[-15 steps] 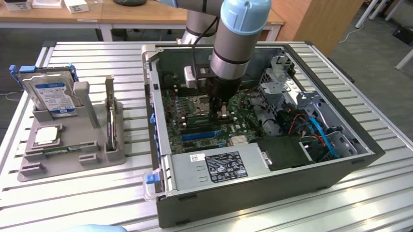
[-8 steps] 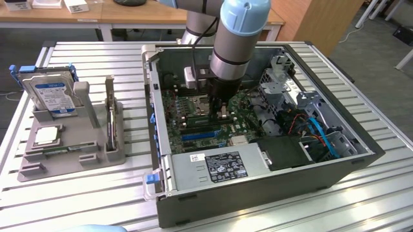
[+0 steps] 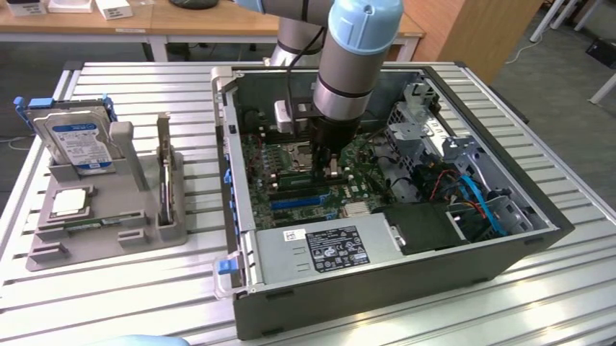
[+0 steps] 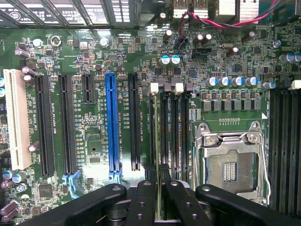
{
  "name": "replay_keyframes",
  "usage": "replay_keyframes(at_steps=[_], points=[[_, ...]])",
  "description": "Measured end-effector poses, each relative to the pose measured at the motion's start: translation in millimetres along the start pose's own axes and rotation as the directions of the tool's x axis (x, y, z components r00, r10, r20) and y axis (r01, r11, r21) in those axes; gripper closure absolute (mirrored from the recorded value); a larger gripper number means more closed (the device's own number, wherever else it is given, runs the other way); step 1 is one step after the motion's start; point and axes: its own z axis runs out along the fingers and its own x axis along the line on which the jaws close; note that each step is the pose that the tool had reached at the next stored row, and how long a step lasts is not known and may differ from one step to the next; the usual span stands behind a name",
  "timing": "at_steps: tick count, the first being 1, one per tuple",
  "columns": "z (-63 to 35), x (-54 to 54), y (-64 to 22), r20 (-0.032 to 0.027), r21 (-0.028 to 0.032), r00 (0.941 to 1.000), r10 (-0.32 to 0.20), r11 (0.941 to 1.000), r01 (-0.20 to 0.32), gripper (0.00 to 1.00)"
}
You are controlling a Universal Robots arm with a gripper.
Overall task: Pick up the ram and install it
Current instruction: 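Insert the ram into the slot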
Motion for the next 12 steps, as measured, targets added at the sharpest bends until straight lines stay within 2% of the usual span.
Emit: replay_keyframes(at_steps=[9,10,11,12], points=[[0.1,0.0,-0.1,0.0004,0.0003,1.0000,0.000,1.0000,0.000,0.87],[0.1,0.0,-0.1,0.0003,0.0003,1.0000,0.000,1.0000,0.000,0.85],[0.1,0.0,-0.1,0.0003,0.0001,1.0000,0.000,1.0000,0.000,0.80],[0.1,0.0,0.0,0.0003,0.0001,1.0000,0.000,1.0000,0.000,0.80]])
